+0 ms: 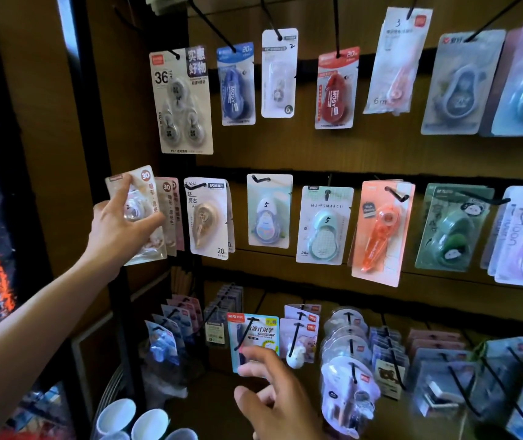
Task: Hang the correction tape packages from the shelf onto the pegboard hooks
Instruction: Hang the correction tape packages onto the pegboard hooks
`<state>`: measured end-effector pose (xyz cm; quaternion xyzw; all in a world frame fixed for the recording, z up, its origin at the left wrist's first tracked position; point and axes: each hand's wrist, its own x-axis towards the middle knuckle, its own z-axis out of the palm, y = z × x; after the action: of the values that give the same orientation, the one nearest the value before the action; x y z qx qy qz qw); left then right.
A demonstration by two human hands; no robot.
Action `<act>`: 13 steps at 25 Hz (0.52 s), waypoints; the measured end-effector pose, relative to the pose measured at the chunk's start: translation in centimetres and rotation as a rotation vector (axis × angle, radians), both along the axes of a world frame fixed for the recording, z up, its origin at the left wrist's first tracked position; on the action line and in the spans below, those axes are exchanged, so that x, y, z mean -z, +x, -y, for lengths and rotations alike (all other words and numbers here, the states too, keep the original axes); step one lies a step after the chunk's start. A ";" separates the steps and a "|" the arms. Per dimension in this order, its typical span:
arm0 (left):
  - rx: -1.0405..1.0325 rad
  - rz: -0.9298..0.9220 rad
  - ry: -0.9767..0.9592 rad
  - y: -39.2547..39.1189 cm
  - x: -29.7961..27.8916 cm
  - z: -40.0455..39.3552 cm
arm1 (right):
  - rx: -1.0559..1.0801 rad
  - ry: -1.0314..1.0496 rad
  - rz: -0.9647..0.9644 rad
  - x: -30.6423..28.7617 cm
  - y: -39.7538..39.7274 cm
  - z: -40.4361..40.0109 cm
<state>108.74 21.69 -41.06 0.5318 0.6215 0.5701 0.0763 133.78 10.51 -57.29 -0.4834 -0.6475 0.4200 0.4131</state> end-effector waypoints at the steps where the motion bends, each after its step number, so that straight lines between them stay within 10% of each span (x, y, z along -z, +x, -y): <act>1: -0.001 -0.006 -0.008 -0.2 -0.1 -0.1 | -0.002 -0.004 0.006 0.1 0.0 0.1; 13: 0.083 0.103 -0.095 -1.4 -1.3 -0.1 | -0.006 0.128 0.030 -1.7 0.1 1.0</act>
<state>107.30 21.76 -39.77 0.5228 0.6207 0.5628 0.1569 133.88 9.49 -55.60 -0.4603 -0.6805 0.3716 0.4324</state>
